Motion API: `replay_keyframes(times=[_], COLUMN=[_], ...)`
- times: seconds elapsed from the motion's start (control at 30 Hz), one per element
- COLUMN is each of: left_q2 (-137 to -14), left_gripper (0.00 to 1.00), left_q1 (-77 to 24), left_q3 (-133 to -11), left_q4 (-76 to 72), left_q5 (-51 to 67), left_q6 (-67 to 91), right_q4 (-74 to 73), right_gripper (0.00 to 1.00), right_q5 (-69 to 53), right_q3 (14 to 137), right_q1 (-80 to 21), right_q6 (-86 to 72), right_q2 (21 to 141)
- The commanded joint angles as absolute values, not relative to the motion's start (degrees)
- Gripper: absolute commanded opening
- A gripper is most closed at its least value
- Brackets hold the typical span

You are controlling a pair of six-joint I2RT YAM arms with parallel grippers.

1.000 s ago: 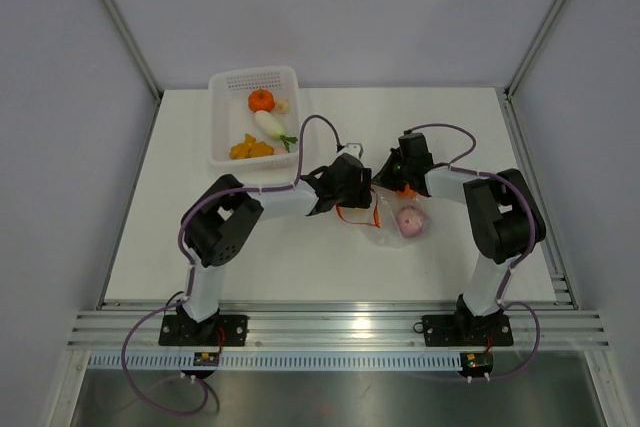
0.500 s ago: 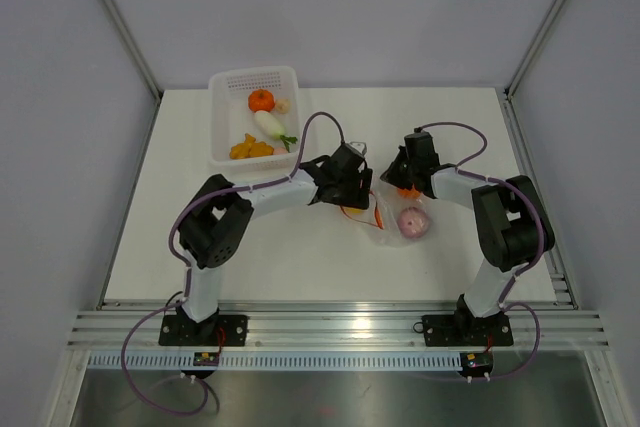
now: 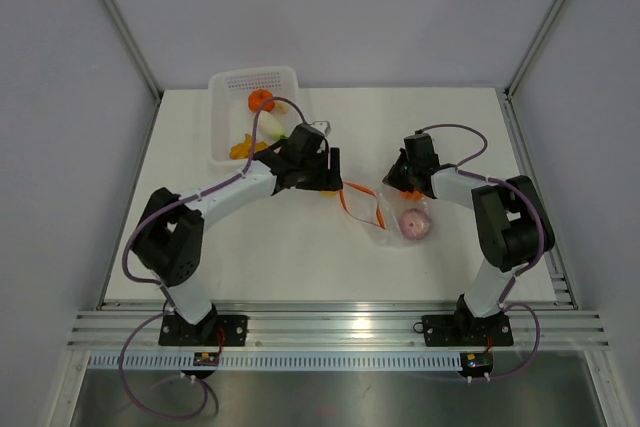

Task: Open the zip-top bag and remove the fake food
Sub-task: Pick up the fake fruit from the zipper food storage bag, then place the fake fruit in the bin.

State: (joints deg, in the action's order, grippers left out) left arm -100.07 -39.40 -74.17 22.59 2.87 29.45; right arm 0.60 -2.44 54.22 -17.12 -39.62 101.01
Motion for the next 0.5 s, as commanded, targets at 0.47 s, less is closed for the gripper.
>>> replay_keyframes(times=[0.47], left_q2=[-87.0], left_gripper=[0.43], left_q1=[-19.0], left_q3=[-72.2], left_q4=[14.7], left_q5=[0.2], left_q6=[40.0], right_q4=[3.3], right_gripper=[0.00], right_q5=[-4.5], right_q3=[52.8], right_q1=[-17.2], right_q6=[-39.3], right_q2=[97.0])
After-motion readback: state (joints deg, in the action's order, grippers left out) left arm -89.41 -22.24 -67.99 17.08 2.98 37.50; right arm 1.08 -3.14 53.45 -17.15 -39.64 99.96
